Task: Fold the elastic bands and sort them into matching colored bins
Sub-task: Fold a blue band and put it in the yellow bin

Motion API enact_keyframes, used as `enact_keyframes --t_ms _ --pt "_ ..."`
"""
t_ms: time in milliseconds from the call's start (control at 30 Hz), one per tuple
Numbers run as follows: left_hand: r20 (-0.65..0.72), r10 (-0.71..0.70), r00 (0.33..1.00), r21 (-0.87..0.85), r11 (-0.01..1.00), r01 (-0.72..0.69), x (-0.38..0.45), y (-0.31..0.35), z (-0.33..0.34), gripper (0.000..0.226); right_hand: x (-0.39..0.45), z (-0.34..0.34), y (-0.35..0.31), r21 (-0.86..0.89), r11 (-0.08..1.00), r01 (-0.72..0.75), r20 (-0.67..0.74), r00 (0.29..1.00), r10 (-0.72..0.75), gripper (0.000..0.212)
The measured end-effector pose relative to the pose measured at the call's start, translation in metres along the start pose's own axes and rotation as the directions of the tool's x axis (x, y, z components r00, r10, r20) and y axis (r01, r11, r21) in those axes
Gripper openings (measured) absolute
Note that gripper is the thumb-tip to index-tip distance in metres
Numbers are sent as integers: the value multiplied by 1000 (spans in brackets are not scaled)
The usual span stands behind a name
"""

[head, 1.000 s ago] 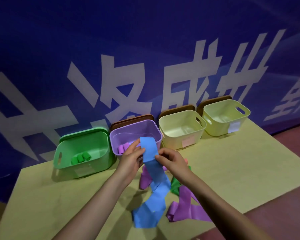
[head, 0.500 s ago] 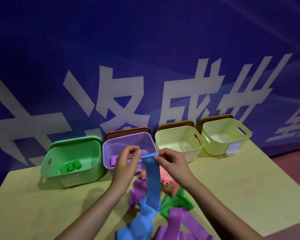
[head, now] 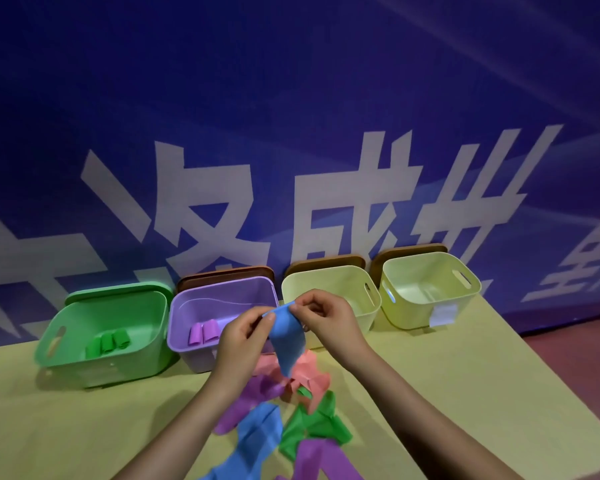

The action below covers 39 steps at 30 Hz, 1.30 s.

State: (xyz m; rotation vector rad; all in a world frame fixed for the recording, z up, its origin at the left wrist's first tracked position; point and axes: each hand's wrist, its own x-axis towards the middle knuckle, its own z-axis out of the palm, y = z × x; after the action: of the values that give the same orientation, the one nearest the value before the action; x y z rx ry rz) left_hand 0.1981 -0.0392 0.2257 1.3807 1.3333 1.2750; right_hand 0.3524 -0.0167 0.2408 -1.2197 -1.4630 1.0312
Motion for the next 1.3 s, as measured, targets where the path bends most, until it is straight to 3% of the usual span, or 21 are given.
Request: enact_keyframes --t_ms 100,300,433,533,667,767,967,1167,1300 --pt "9 -15 1000 1 1000 15 -4 8 12 23 -5 -11 4 54 998 -23 3 1000 23 18" --pt "7 -68 998 -52 996 69 -7 17 37 15 -11 -27 18 161 985 -63 -12 998 65 12" --pt "-10 -132 991 -107 986 130 -9 16 53 13 -17 -41 28 74 996 -41 -48 998 45 15" --pt "-21 -184 983 -196 965 176 -9 16 63 12 -20 -51 32 -18 1000 4 14 1000 -4 6" --pt "-59 -174 983 -237 959 156 -8 22 75 10 -22 -59 40 -95 995 24 131 991 -11 33" --pt "-79 -202 976 -312 935 168 -7 23 80 11 -20 -60 41 -50 997 63 117 992 -57 34" --pt "149 -335 930 -469 804 365 -4 22 89 22 -12 -58 37 76 996 46 146 988 -56 33" --pt "241 -297 924 -497 779 381 6 35 95 33 -10 -54 39 313 935 -165 295 953 70 14" --pt "223 -334 916 -534 744 402 15 30 89 33 -8 -54 38 358 894 -268 352 926 136 24"
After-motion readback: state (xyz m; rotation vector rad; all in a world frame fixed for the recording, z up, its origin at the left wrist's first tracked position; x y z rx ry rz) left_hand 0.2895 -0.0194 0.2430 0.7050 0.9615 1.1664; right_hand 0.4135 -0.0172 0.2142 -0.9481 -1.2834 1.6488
